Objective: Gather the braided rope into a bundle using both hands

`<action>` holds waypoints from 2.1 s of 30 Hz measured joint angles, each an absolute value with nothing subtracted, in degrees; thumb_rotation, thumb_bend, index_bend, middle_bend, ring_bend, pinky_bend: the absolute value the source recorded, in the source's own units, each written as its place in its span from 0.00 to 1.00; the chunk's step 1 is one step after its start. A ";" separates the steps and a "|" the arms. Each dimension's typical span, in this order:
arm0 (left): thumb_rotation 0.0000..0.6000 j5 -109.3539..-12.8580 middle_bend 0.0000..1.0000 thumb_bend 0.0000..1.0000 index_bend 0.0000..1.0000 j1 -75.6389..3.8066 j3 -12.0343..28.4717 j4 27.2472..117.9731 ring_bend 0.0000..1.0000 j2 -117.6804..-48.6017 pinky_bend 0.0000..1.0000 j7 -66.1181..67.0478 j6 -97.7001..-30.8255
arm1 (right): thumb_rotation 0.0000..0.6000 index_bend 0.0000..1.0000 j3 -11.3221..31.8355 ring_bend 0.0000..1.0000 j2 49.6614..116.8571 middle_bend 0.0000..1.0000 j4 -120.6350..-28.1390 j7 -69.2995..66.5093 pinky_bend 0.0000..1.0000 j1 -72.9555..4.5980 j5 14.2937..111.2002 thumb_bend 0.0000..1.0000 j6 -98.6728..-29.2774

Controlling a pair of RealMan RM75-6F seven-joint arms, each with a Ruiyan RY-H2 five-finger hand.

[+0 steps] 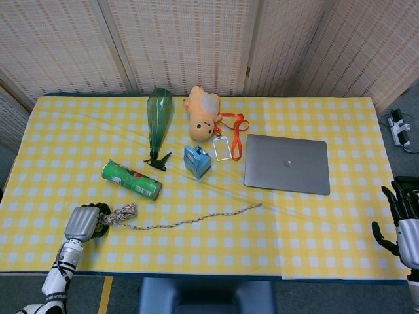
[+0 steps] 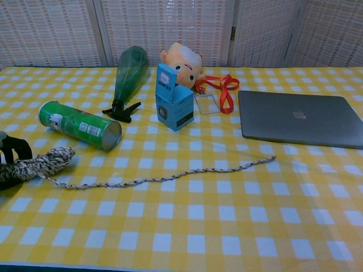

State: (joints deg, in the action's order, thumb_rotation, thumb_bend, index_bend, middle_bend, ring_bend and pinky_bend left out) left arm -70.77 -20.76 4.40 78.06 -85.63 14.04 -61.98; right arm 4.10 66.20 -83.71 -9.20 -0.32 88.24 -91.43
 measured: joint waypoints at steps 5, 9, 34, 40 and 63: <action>1.00 -71.08 0.56 0.51 0.60 -21.21 4.41 76.47 0.54 -86.36 0.57 11.85 -61.11 | 1.00 0.00 4.14 0.10 66.05 0.01 -84.11 -8.81 0.00 -0.35 88.35 0.46 -91.50; 1.00 -72.63 0.63 0.61 0.69 -21.18 4.49 75.21 0.60 -86.92 0.63 8.28 -61.98 | 1.00 0.00 4.17 0.11 65.87 0.01 -84.47 -8.42 0.00 -0.36 88.45 0.46 -91.59; 1.00 -90.14 0.71 0.66 0.77 -22.34 2.03 75.89 0.68 -85.68 0.70 -9.04 -73.30 | 1.00 0.34 3.03 0.15 66.40 0.15 -94.45 -2.65 0.06 -14.49 96.37 0.46 -73.58; 1.00 -91.11 0.71 0.66 0.77 -22.63 1.49 77.98 0.67 -84.62 0.70 -8.15 -73.92 | 1.00 0.41 4.45 0.13 71.32 0.15 -95.44 -0.16 0.06 -20.32 93.58 0.46 -65.13; 1.00 -90.38 0.71 0.66 0.77 -22.57 -0.01 78.75 0.66 -84.22 0.70 -7.82 -72.54 | 1.00 0.44 7.55 0.12 92.46 0.17 -79.82 10.66 0.06 -33.28 77.18 0.46 -49.67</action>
State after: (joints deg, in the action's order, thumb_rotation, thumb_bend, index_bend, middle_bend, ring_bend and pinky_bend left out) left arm -90.38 -22.57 -0.01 78.75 -84.22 -7.82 -72.54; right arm 7.55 92.46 -79.82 10.66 -33.28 77.18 -49.67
